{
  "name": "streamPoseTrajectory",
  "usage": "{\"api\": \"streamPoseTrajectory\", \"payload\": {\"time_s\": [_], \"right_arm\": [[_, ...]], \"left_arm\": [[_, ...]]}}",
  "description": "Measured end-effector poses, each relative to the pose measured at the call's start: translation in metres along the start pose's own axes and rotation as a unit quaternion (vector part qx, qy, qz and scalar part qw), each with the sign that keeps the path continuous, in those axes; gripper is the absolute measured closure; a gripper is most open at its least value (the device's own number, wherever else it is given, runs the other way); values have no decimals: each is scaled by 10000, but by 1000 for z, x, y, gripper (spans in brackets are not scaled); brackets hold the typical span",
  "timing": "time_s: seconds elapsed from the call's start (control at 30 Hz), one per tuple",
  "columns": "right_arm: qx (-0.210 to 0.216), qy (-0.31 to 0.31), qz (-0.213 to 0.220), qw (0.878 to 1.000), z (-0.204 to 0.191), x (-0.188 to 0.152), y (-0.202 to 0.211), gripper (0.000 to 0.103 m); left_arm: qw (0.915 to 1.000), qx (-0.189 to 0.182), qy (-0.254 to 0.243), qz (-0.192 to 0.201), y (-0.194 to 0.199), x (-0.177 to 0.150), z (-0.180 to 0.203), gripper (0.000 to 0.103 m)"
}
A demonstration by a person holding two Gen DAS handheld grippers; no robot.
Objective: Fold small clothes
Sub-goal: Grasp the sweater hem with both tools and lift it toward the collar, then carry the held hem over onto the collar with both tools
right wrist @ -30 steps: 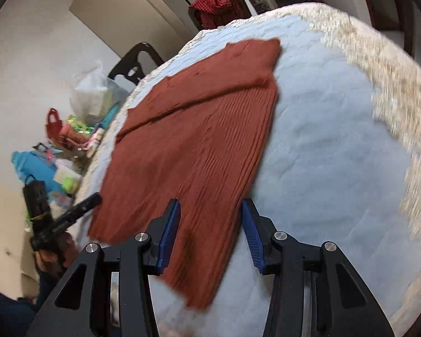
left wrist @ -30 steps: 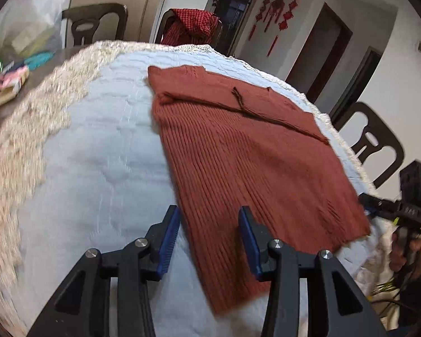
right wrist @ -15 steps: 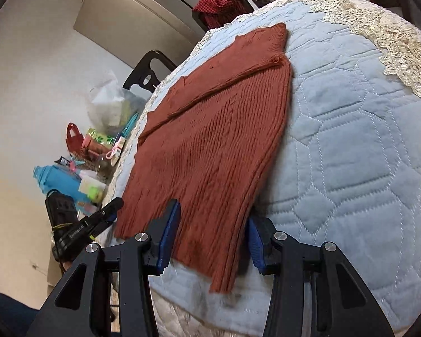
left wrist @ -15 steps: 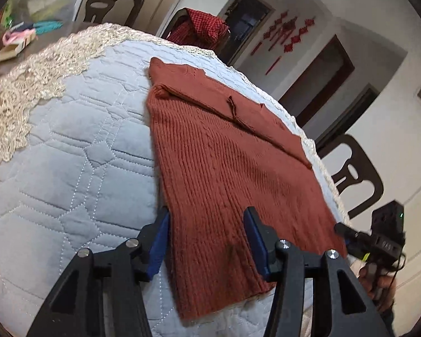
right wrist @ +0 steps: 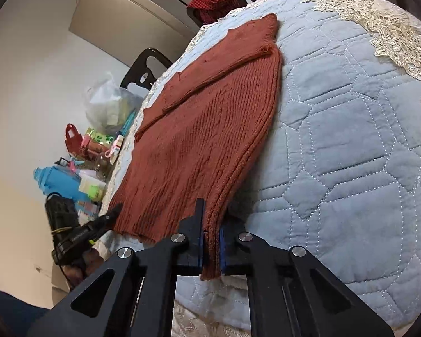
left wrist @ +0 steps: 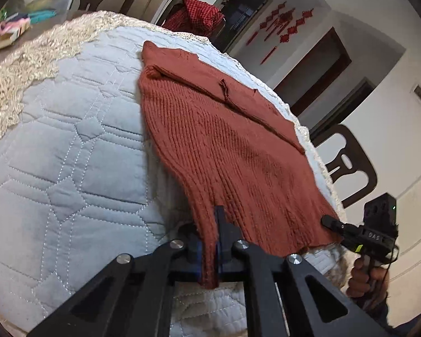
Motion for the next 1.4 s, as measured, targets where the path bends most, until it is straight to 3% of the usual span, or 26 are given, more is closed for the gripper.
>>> {"api": "streamPoseTrajectory", "payload": {"time_s": [0.23, 0.53, 0.73, 0.93, 1.13, 1.27, 1.4], "right_arm": [[259, 59, 574, 9980, -11, 4, 44, 98], [332, 107, 842, 9958, -28, -14, 80, 98], [488, 311, 993, 9934, -52, -18, 99, 98], [660, 399, 1290, 9886, -51, 19, 91, 98], [653, 530, 1398, 9866, -52, 69, 76, 98], [591, 410, 1402, 9875, -45, 111, 59, 98], [541, 112, 1261, 9905, -29, 141, 33, 98]], "left_arm": [[9973, -299, 54, 662, 51, 8, -4, 97], [9955, -405, 185, 834, 94, -1, -6, 97], [9936, -408, -34, 1056, 113, 11, 5, 97], [9890, -452, -125, 1405, 101, 58, 9, 97], [9873, -485, 28, 1513, 74, 111, 4, 97], [9900, -381, 172, 1349, 42, 145, -1, 97], [9945, -141, 438, 940, -9, 168, -16, 97]]}}
Point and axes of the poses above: each gripper's, at about its wrist camera, not at the fingertips, and y roughly against the way its jaws point, z to its right, x to its top, the point moved 7 cm from there along -y, roughly the way its jaws point, and after that the axes turned 9 degrees about x, right-handed, at the moved point
